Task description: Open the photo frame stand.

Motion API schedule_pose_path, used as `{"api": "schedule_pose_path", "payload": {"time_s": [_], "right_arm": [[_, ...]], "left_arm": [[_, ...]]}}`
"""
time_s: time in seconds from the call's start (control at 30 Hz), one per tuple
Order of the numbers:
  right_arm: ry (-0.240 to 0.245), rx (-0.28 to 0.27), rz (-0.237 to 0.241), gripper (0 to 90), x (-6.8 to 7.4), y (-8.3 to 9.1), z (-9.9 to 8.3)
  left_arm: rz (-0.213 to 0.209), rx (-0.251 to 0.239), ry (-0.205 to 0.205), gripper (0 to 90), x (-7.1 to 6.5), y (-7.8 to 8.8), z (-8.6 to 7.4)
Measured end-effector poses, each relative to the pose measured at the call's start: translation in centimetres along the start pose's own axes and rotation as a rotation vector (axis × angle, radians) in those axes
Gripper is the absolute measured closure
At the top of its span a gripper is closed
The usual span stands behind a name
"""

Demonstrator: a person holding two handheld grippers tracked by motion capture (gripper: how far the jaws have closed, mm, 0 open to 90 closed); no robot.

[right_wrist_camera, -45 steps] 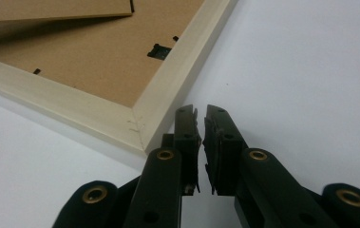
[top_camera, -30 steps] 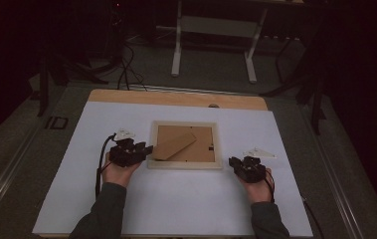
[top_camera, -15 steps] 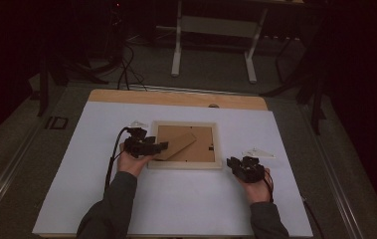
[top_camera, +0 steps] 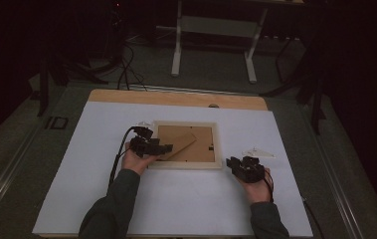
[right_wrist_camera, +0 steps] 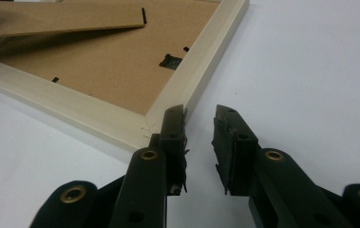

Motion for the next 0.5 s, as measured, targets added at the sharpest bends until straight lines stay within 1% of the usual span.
{"api": "schedule_pose_path", "payload": {"time_s": [0.03,0.07,0.13,0.2,0.33,0.37,0.43,0.47,0.5], "right_arm": [[-0.001,0.001,0.001,73.8,0.01,-0.03,-0.02],[0.002,0.002,0.000,73.8,0.03,-0.11,-0.07],[0.005,0.004,0.001,73.9,0.06,-0.13,-0.10],[0.004,0.006,0.003,73.8,0.12,-0.14,-0.11],[0.004,0.008,0.004,73.7,0.14,-0.15,-0.14],[0.006,0.008,0.006,73.7,0.11,-0.17,-0.15],[0.004,0.009,0.005,73.6,0.12,-0.20,-0.17],[0.003,0.009,0.006,73.5,0.14,-0.21,-0.18],[0.004,0.010,0.006,73.4,0.14,-0.23,-0.19]], "left_arm": [[0.009,0.014,-0.010,32.6,-0.05,-0.15,-0.11],[0.008,0.038,-0.032,36.3,-0.22,-0.39,-0.31],[0.003,0.042,-0.034,37.8,-0.32,-0.50,-0.35],[-0.005,0.046,-0.035,36.9,-0.42,-0.64,-0.40],[-0.019,0.052,-0.025,36.8,-0.35,-0.68,-0.47],[-0.030,0.048,-0.023,36.4,-0.37,-0.66,-0.46],[-0.036,0.047,-0.023,35.2,-0.40,-0.66,-0.46],[-0.047,0.048,-0.025,34.1,-0.49,-0.68,-0.47],[-0.047,0.048,-0.025,33.3,-0.49,-0.68,-0.47]]}}
Point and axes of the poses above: each handheld gripper's, and its own axes: y roughly backward along the jaws, z roughly out of its top, x roughly to its left, the point moved 7 cm from there along -y, roughly forward along the jaws, and after that the axes turned 7 degrees about -y, right-handed, at the moved point
